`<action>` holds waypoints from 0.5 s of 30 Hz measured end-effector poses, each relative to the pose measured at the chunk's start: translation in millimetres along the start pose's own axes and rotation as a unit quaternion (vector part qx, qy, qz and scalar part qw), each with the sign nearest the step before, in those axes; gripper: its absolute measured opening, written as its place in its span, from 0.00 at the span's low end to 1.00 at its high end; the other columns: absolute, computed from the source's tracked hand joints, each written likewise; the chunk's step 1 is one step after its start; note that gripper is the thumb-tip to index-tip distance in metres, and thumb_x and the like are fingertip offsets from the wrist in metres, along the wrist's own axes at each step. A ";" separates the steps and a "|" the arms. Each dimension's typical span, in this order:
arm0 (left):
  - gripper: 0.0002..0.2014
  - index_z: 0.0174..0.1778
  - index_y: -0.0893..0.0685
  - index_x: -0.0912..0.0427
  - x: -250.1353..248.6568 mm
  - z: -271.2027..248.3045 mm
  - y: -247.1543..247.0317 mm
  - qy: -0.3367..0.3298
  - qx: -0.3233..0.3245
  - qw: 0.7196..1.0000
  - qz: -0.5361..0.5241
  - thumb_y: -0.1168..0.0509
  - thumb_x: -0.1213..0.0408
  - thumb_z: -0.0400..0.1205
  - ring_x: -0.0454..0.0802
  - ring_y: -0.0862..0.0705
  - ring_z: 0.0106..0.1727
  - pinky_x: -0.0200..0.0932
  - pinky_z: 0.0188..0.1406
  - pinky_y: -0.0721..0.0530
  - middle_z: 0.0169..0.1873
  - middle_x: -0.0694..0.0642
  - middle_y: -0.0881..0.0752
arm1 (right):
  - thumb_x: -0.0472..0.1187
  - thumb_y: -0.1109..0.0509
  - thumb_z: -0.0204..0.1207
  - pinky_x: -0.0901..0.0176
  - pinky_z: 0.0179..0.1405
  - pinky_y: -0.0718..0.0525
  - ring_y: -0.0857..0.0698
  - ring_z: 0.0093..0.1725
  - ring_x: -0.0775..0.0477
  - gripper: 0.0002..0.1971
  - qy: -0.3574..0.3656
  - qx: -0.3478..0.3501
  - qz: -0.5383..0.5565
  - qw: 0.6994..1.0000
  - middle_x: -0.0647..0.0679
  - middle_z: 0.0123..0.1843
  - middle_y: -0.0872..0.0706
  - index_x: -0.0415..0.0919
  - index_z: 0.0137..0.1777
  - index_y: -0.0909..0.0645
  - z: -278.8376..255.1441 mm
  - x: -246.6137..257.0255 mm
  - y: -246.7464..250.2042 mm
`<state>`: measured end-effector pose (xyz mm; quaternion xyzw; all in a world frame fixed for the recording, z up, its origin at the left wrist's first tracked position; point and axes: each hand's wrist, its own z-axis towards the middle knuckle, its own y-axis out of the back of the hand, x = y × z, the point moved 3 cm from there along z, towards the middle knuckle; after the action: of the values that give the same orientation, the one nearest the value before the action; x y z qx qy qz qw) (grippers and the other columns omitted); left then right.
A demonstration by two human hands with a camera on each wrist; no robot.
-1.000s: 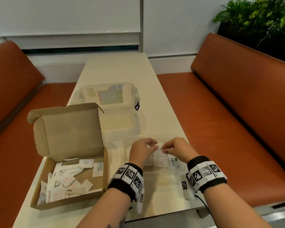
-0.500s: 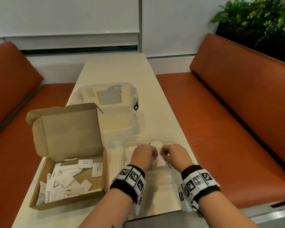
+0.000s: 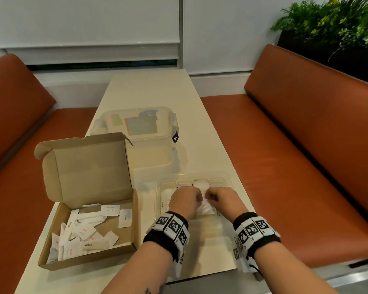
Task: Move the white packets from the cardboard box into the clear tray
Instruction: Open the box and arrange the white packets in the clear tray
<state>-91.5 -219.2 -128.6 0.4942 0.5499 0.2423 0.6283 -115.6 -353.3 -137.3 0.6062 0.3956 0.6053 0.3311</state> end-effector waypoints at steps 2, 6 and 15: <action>0.08 0.51 0.12 0.51 -1.1 0.2 -0.9 -0.001 0.003 1.000 -0.003 0.34 0.65 0.79 0.50 0.17 0.55 0.43 0.53 0.21 0.50 0.51 0.12 | 0.37 0.33 0.77 0.64 0.45 0.25 0.16 0.50 0.49 0.08 0.000 0.002 0.001 1.000 0.50 0.50 0.13 0.45 0.52 0.16 -0.8 -0.5 -1.0; 0.09 0.52 0.12 0.55 -2.5 0.5 -1.7 -0.005 0.004 1.000 -0.018 0.34 0.67 0.80 0.51 0.17 0.56 0.42 0.55 0.21 0.51 0.54 0.12 | 0.43 0.28 0.75 0.56 0.57 0.26 0.21 0.58 0.45 0.12 -0.007 -0.131 -0.014 0.991 0.49 0.58 0.17 0.45 0.57 0.15 -7.3 -0.8 6.7; 0.09 0.51 0.11 0.59 -2.7 0.8 -0.9 -0.006 -0.001 0.999 -0.044 0.35 0.70 0.80 0.50 0.15 0.52 0.38 0.53 0.20 0.50 0.55 0.12 | 0.27 0.44 0.78 0.55 0.62 0.26 0.25 0.64 0.40 0.24 -0.205 -0.167 -0.031 0.964 0.39 0.67 0.25 0.35 0.75 0.31 -9.1 -15.1 15.2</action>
<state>-91.7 -222.2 -128.3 0.4705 0.5665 0.2121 0.6424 -122.8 -374.4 -130.7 0.6407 0.2314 0.5153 0.5200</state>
